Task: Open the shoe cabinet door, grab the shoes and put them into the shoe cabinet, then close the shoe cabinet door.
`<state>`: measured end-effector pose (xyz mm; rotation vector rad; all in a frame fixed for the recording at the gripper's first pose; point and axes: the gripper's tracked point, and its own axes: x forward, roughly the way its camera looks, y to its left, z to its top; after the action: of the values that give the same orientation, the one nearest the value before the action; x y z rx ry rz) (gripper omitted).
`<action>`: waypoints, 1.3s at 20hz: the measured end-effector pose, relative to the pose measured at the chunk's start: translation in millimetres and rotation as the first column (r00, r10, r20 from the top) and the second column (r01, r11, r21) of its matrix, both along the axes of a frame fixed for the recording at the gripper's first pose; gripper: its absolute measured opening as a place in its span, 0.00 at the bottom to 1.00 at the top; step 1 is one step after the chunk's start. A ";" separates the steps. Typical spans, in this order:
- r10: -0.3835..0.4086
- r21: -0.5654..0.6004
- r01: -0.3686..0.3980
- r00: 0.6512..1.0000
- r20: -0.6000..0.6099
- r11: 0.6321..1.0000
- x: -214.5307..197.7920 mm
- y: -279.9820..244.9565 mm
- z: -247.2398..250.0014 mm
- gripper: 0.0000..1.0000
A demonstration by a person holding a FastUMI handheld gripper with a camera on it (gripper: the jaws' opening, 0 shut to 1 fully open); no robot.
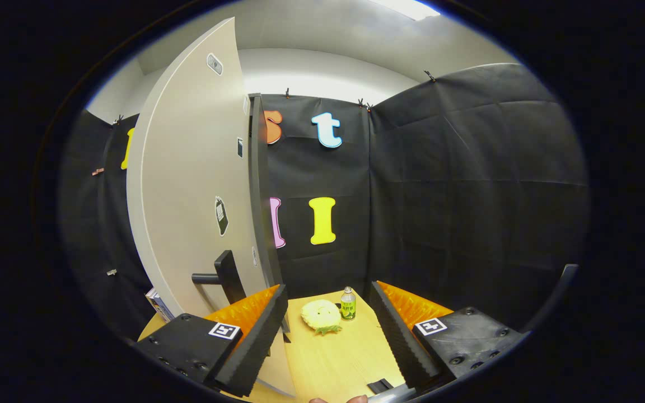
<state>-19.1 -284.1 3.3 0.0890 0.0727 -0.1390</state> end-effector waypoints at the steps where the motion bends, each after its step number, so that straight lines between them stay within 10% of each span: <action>1: 0.013 0.003 -0.013 1.000 -0.003 1.000 -0.4 8.2 0.1 0.97; 26: 0.337 0.083 -0.335 0.941 -0.016 0.939 54.4 257.3 -14.9 0.98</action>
<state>35.3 -26.8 -11.7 0.1521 0.1221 0.2053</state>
